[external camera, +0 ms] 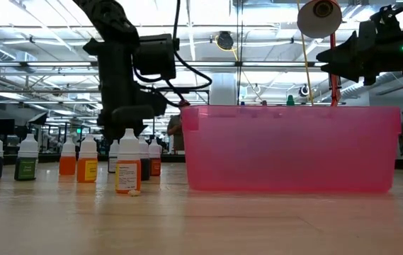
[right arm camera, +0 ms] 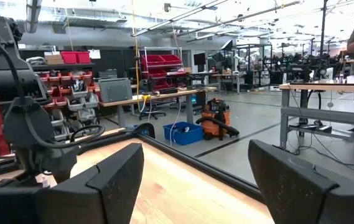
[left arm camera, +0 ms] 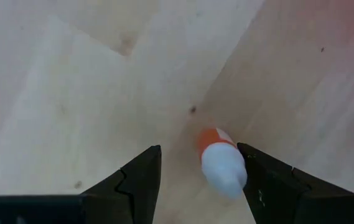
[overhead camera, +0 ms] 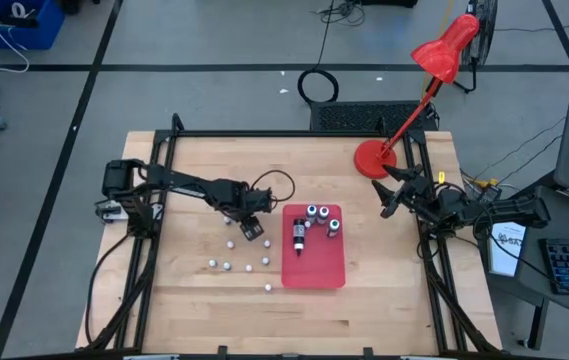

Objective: Pick & Place food coloring
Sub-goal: Put the small yellow food coloring bottle into the red bin

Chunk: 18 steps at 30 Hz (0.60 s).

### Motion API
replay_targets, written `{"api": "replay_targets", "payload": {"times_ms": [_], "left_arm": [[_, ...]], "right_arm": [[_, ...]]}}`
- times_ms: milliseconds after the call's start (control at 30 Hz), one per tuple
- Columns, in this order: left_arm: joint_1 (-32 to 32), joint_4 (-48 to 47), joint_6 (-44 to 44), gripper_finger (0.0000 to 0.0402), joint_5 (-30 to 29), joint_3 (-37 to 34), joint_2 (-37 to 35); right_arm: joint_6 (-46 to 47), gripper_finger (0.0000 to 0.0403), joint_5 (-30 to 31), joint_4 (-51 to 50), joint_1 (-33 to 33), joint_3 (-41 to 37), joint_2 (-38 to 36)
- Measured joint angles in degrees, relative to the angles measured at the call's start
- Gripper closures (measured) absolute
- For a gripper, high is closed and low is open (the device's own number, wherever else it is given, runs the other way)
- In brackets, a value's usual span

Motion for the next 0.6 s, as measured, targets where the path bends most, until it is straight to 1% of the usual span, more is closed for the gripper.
{"api": "replay_targets", "payload": {"times_ms": [400,500,600], "left_arm": [[0.0,2.3,4.4,0.0195,-0.1,0.0,0.0],[0.0,2.2,5.6,0.0218,0.5,0.0,0.0],[0.0,2.2,5.6,0.0268,1.3,0.0,0.0]], "right_arm": [[0.0,0.0124,0.0,-0.1,0.0,0.0,0.0],[0.0,0.0124,0.0,-0.1,0.0,0.0,0.0],[0.3,0.0124,0.0,-0.1,0.0,0.0,0.0]]}}
